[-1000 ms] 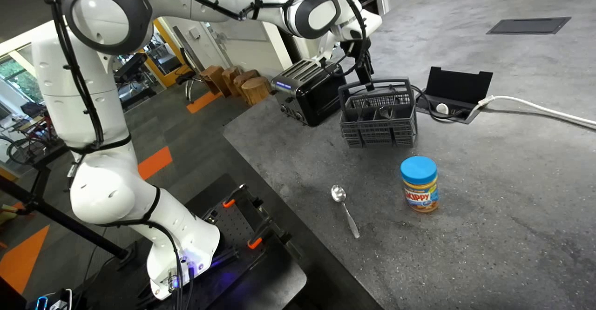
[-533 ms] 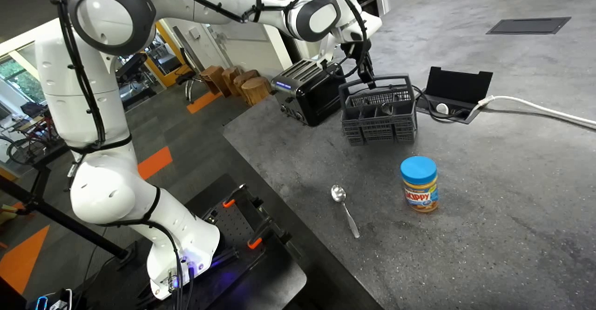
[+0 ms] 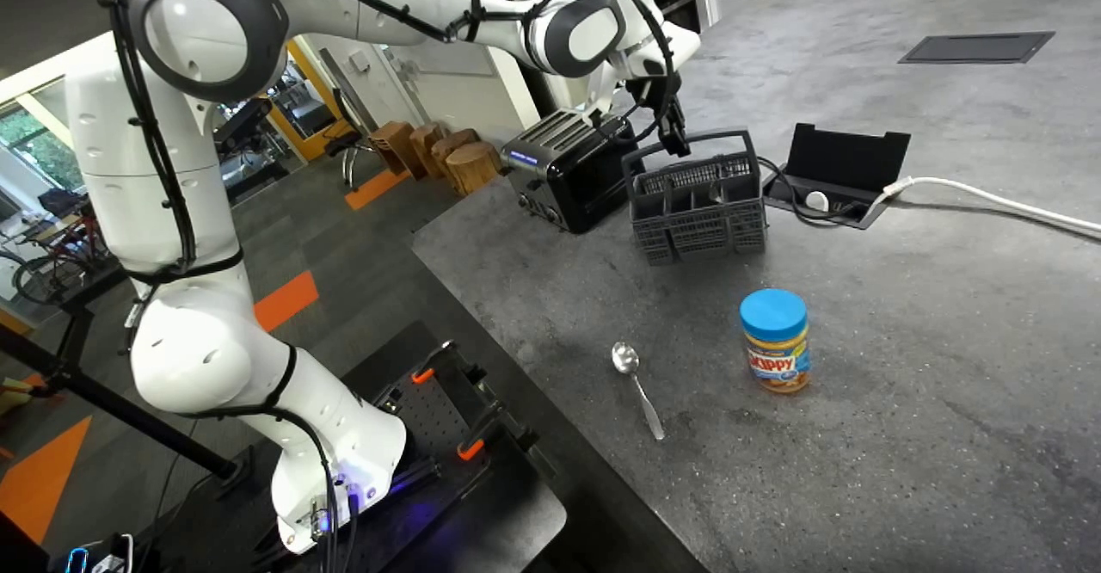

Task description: Pick up the grey cutlery holder then set it back down on the countertop

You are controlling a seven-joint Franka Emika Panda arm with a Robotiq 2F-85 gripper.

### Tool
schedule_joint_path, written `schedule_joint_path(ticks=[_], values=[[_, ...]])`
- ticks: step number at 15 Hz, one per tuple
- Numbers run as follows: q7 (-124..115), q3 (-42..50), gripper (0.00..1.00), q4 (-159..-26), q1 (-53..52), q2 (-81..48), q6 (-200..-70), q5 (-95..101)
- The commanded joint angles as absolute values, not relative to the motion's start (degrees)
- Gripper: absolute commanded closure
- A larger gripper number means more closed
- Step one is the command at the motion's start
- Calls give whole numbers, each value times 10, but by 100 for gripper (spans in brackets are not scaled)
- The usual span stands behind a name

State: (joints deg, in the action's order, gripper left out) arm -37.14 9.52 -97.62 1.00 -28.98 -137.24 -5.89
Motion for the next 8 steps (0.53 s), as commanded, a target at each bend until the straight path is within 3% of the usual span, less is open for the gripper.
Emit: schedule_joint_path(ticks=[1, 8], values=[[-407, 95, 97, -1003, 5, -253, -1391, -75], [-444, 86, 97, -1022, 15, -210, -1380, -104]])
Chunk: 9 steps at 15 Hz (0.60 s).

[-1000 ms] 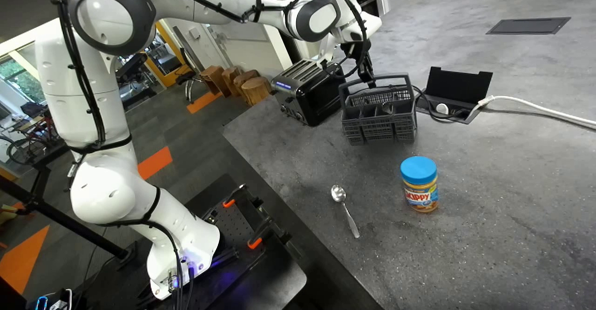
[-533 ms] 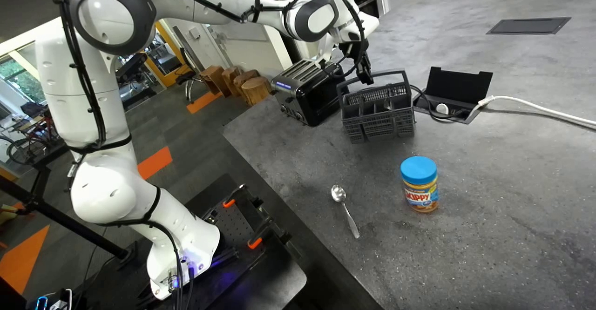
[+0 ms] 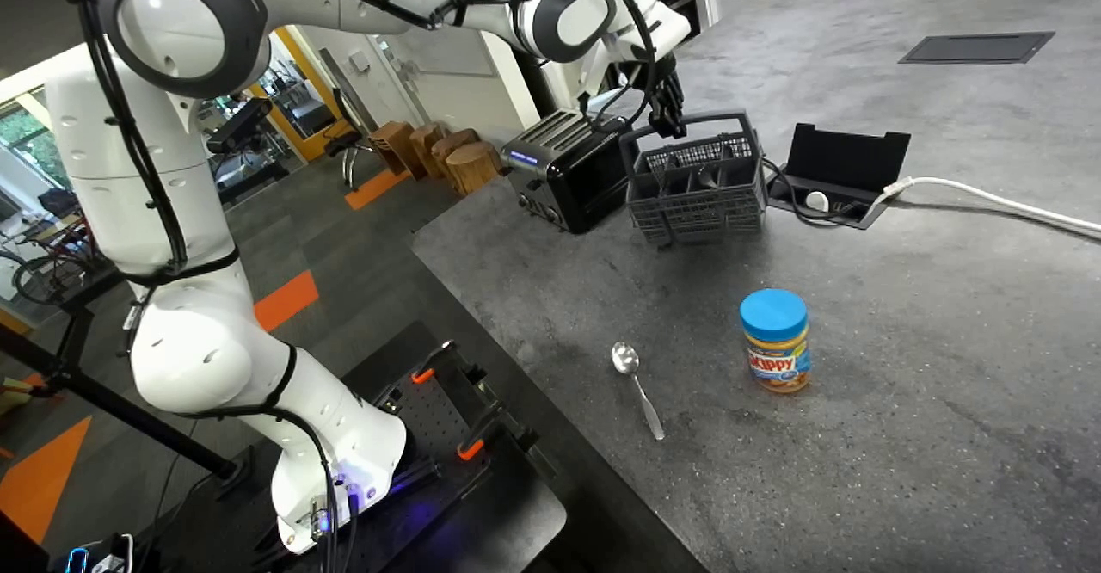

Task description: Pick up the grey cutlery holder then set it back down on the countertop

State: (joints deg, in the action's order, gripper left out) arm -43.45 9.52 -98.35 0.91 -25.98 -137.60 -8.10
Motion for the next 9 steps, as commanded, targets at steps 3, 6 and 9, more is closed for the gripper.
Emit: schedule_joint_path(ticks=[3, 6, 9], values=[[-418, 78, 97, -1064, 16, -170, -1400, -123], [-431, 85, 90, -1029, 15, -204, -1376, -107], [-430, 81, 90, -1043, 14, -193, -1379, -107]])
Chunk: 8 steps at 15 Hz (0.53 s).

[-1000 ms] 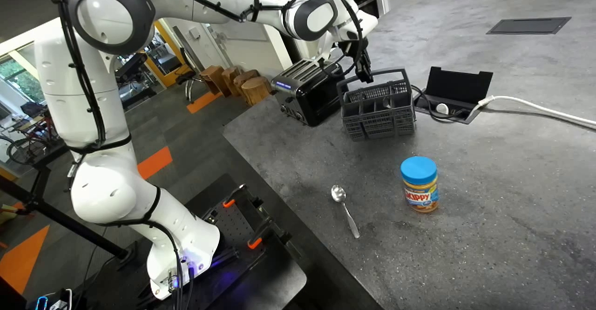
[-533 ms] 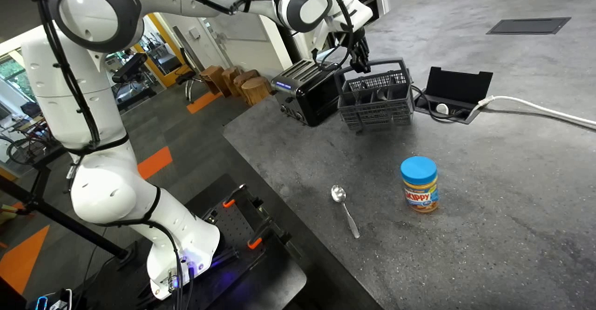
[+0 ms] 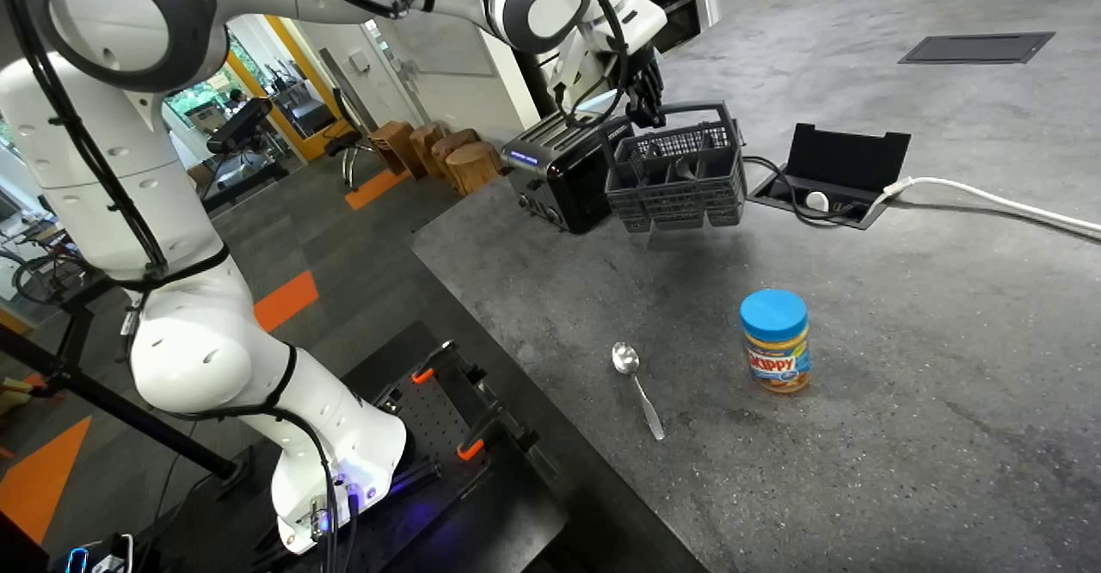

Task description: Pick up the grey cutlery holder then set it back down on the countertop

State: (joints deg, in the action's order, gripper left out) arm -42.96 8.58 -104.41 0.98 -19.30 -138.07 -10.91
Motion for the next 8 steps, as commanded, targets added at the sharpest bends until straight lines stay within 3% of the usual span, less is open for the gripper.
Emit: schedule_joint_path(ticks=[1, 2, 8], values=[[-430, 81, 90, -1044, 14, -193, -1380, -107], [-430, 82, 97, -1045, 14, -193, -1381, -107], [-611, 103, 97, -1097, -22, -165, -1395, -54]])
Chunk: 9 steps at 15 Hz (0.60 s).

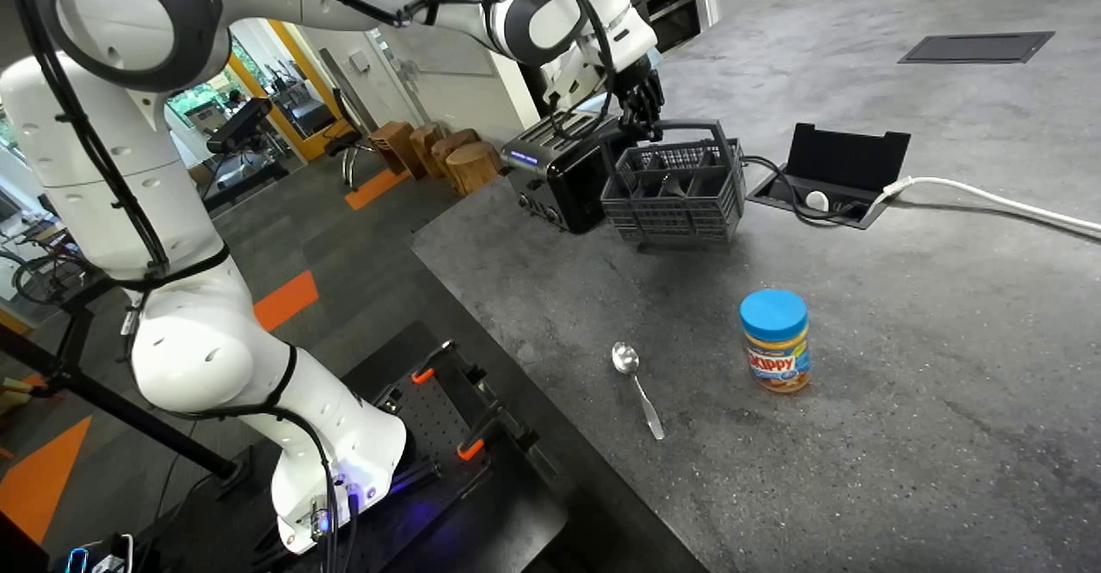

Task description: Pick up the grey cutlery holder then set it back down on the countertop

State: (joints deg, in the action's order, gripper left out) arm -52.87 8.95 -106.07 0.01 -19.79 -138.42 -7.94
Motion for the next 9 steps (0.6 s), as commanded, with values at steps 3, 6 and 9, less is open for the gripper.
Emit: schedule_joint_path(ticks=[3, 6, 9], values=[[-730, 115, 97, -1127, -40, -146, -1412, -6], [-844, 123, 97, -1159, -48, -116, -1424, 42], [-947, 125, 97, -1196, -43, -80, -1439, 79]])
